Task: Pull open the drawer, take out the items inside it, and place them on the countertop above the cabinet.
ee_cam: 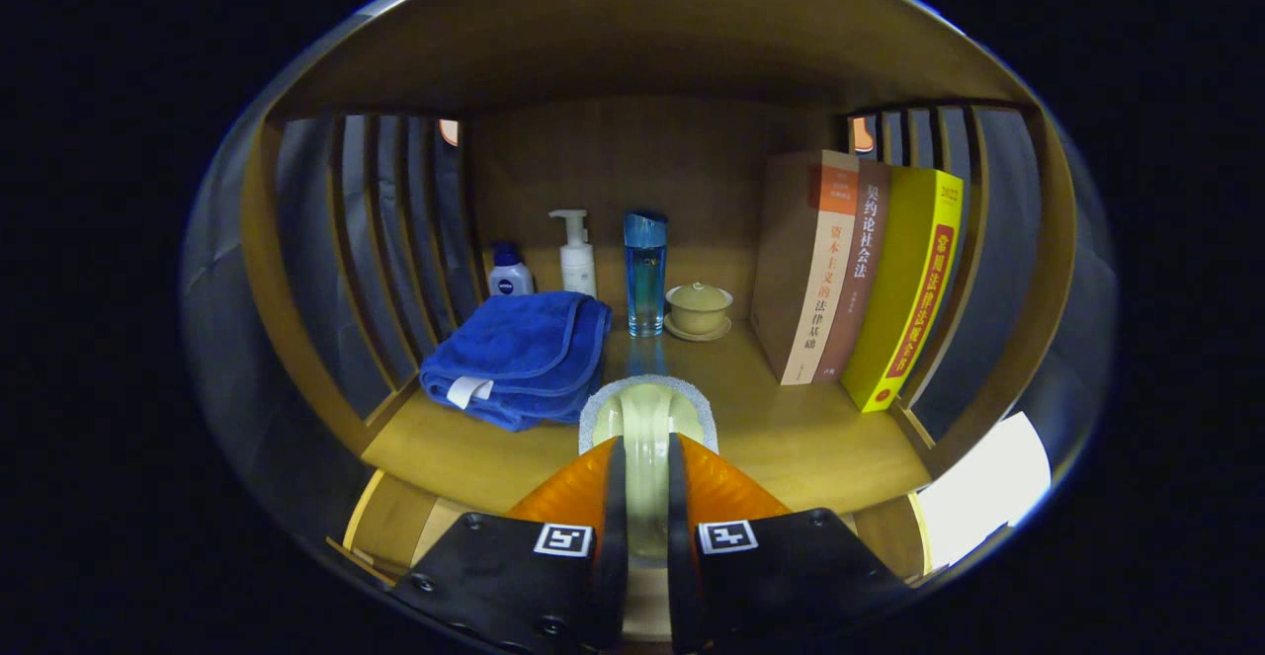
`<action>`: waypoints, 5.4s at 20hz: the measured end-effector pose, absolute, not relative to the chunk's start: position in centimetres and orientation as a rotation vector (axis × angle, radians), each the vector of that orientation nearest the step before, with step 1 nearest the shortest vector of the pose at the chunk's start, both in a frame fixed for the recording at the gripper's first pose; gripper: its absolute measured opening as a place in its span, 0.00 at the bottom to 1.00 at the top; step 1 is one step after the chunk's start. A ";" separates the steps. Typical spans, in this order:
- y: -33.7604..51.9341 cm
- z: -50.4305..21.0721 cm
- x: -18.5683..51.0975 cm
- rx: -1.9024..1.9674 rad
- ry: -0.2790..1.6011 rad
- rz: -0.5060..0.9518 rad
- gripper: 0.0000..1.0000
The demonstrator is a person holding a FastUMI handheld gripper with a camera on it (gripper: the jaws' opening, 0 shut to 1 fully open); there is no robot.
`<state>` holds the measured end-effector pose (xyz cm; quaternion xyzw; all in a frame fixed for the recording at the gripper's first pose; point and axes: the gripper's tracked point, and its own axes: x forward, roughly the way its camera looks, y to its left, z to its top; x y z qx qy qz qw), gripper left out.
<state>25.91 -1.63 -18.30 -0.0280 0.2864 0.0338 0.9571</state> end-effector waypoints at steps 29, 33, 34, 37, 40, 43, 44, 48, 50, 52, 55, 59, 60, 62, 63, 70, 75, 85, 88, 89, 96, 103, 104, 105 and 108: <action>-0.1 -23.3 29.1 -0.117 0.661 0.050 1.00; -0.2 -20.9 28.4 -0.117 0.606 0.047 0.99; -0.3 -19.9 28.3 -0.122 0.577 0.050 0.99; -0.4 -16.1 27.2 -0.149 0.489 0.063 0.99; -1.1 -11.5 25.8 -0.166 0.384 0.052 0.99; -0.7 -8.3 23.9 -0.187 0.293 0.076 0.99; -1.0 -7.6 23.1 -0.194 0.268 0.071 0.99; -1.6 -6.9 19.5 -0.173 0.190 0.039 0.99; -1.6 -7.4 17.3 -0.148 0.177 0.032 0.99; -1.6 -8.4 15.2 -0.132 0.165 0.029 0.99; -2.1 -9.5 12.5 -0.127 0.126 0.007 0.99; -2.0 -11.9 8.1 -0.117 0.112 -0.007 0.99; -2.0 -12.0 7.3 -0.118 0.103 -0.012 0.99; -1.9 -12.2 6.2 -0.132 0.098 -0.013 0.99; -1.8 -12.0 5.9 -0.135 0.089 -0.010 0.99; -2.6 -13.2 2.8 -0.119 0.045 -0.026 0.99; -1.8 -17.6 0.7 -0.109 0.065 -0.011 0.99; -0.3 -22.7 -0.6 -0.136 0.133 0.010 0.99; -0.2 -23.9 -0.4 -0.121 0.154 0.009 0.99; -0.2 -24.3 -0.3 -0.112 0.164 0.009 0.99; 0.2 -25.6 -0.1 -0.090 0.185 0.024 0.97; 0.0 -25.5 1.0 -0.088 0.196 0.028 0.98; 0.1 -25.3 1.4 -0.088 0.191 0.028 0.98; 0.1 -25.2 1.9 -0.086 0.187 0.028 0.98; 0.1 -26.0 3.3 -0.092 0.211 0.026 0.98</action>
